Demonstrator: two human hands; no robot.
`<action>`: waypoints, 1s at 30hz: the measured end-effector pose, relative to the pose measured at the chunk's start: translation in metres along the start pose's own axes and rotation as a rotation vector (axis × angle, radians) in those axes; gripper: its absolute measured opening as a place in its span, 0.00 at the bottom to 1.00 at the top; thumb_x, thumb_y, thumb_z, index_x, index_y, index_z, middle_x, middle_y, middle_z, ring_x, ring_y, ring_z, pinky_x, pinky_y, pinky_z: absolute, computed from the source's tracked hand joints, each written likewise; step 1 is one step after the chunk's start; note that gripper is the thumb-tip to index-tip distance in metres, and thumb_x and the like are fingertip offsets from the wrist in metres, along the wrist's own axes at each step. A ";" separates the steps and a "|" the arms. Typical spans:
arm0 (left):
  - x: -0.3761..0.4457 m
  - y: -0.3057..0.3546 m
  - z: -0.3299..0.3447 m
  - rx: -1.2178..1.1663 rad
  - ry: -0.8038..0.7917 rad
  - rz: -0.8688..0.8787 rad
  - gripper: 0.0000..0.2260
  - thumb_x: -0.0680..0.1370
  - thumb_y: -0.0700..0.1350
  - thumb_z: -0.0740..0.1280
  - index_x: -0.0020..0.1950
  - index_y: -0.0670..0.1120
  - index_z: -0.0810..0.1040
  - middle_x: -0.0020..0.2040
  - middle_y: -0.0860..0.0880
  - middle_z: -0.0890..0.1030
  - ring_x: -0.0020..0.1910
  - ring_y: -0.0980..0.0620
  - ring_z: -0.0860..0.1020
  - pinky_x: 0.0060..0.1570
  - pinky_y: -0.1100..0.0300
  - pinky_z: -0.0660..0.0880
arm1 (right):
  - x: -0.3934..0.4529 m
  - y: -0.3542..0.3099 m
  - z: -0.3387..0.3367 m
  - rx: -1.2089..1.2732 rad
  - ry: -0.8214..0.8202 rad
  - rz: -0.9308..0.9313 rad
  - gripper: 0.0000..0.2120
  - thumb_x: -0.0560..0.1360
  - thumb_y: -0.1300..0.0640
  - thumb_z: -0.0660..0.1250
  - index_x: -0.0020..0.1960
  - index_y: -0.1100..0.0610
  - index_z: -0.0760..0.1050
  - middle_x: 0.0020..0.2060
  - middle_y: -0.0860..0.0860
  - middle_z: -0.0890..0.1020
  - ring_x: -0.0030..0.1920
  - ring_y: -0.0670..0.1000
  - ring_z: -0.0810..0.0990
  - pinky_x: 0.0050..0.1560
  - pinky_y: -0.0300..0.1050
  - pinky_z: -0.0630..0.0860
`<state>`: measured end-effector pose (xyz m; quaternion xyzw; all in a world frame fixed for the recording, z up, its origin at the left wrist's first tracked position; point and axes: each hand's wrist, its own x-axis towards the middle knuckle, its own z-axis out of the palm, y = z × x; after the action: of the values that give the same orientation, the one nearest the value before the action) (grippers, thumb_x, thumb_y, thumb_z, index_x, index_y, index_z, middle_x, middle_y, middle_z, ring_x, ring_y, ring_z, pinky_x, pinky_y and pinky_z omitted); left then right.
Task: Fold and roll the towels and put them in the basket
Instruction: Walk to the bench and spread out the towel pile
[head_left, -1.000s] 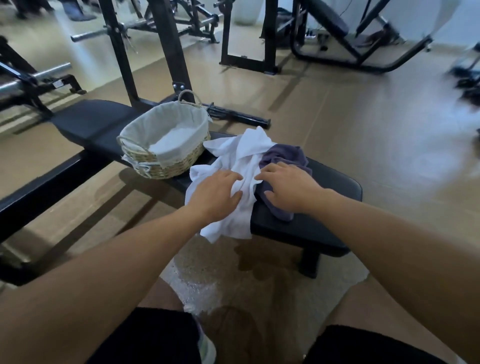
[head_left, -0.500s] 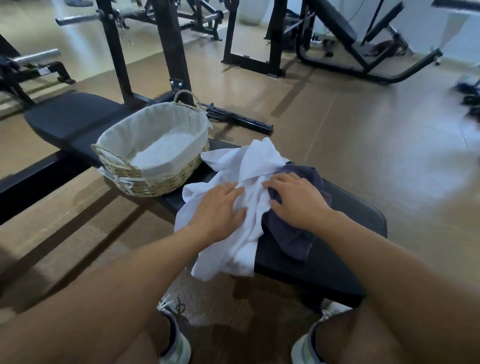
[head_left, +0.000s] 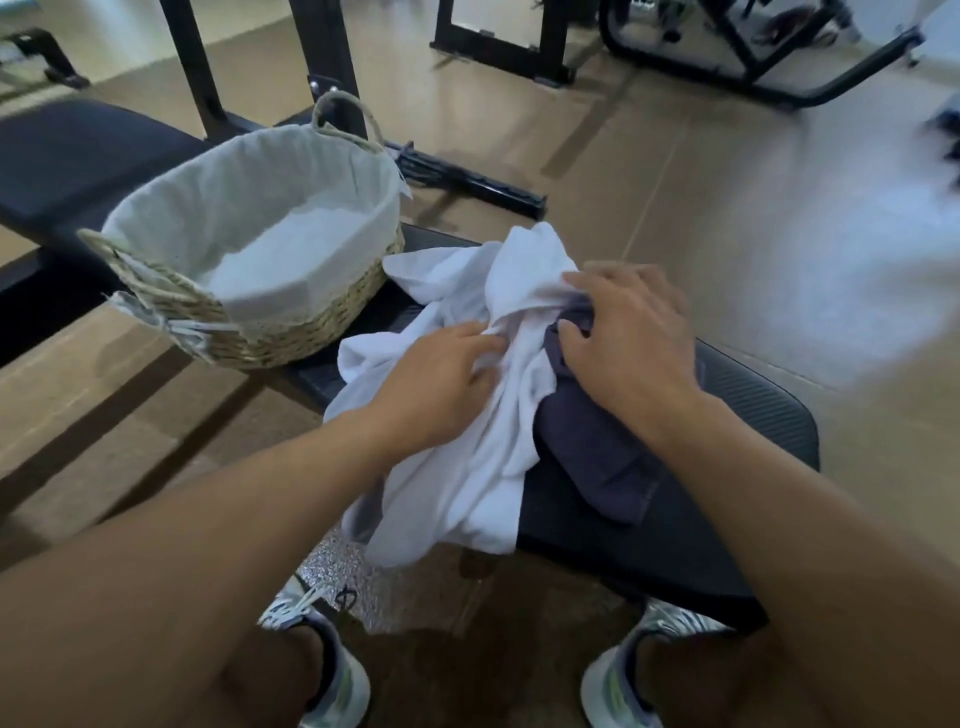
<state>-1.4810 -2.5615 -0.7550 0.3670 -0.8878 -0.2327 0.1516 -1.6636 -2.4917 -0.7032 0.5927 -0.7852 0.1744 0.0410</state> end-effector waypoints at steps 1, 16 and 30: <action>-0.001 0.002 -0.002 -0.013 0.022 -0.020 0.15 0.80 0.43 0.65 0.67 0.48 0.79 0.67 0.46 0.79 0.64 0.42 0.77 0.60 0.48 0.74 | 0.001 0.005 -0.001 -0.079 -0.075 0.085 0.25 0.75 0.49 0.66 0.72 0.47 0.71 0.68 0.50 0.76 0.68 0.57 0.70 0.66 0.55 0.66; -0.005 0.013 -0.028 -0.209 0.246 -0.224 0.27 0.79 0.64 0.63 0.74 0.51 0.73 0.80 0.50 0.64 0.79 0.52 0.61 0.77 0.53 0.58 | -0.019 0.004 -0.071 0.728 0.430 0.226 0.07 0.79 0.51 0.69 0.47 0.46 0.70 0.36 0.39 0.76 0.37 0.38 0.74 0.41 0.37 0.69; -0.032 0.076 -0.062 -1.108 0.356 -0.181 0.11 0.82 0.44 0.65 0.46 0.41 0.83 0.42 0.50 0.84 0.43 0.56 0.79 0.46 0.61 0.75 | -0.039 -0.011 -0.065 0.824 0.124 -0.115 0.06 0.81 0.53 0.67 0.56 0.49 0.81 0.47 0.41 0.84 0.49 0.41 0.81 0.51 0.37 0.74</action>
<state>-1.4761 -2.5103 -0.6661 0.3406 -0.5600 -0.6087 0.4470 -1.6507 -2.4379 -0.6504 0.5908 -0.6116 0.5065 -0.1425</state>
